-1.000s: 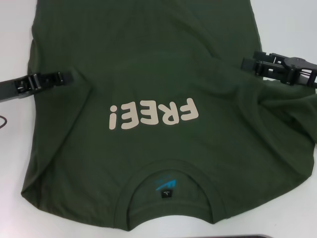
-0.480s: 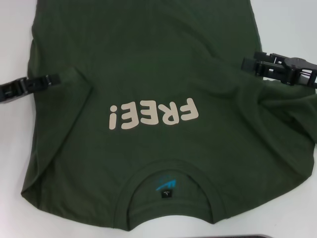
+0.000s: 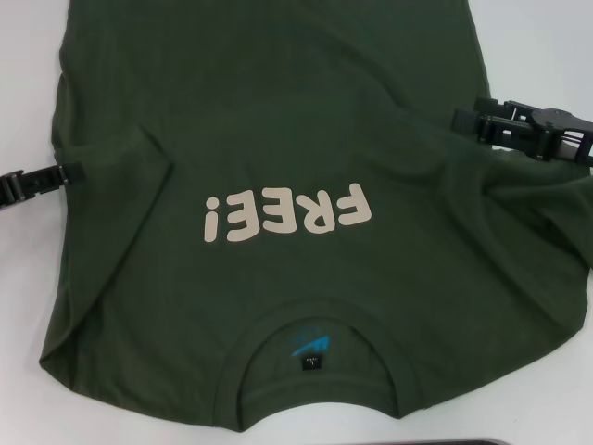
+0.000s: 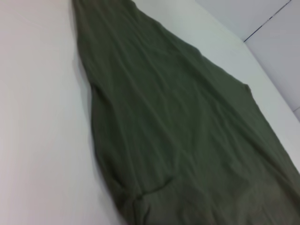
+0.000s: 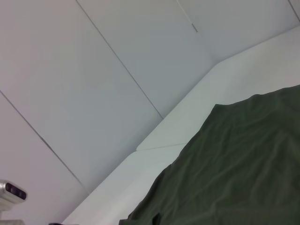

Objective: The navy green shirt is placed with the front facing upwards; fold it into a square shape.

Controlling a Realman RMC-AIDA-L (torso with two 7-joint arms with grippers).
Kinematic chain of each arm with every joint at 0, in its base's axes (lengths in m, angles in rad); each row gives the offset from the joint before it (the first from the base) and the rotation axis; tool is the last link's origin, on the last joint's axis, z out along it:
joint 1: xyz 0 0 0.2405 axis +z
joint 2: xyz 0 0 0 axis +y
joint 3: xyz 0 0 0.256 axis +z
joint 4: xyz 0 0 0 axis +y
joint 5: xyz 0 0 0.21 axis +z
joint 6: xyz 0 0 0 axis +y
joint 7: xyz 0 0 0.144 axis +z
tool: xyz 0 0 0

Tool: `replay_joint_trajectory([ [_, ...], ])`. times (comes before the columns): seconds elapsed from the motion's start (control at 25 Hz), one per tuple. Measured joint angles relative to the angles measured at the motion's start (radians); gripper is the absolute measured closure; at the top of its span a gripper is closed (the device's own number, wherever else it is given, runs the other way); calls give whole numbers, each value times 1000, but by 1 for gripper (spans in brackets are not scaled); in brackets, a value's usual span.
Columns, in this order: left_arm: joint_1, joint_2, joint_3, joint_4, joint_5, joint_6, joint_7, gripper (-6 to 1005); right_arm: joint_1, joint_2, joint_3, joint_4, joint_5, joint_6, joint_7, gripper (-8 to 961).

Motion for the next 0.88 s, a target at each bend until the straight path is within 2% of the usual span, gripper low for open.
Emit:
replay_joint_trajectory([
  [0.88, 9, -9, 7, 17, 31, -25, 20, 356, -5, 0, 0, 3, 0, -3, 0, 40],
])
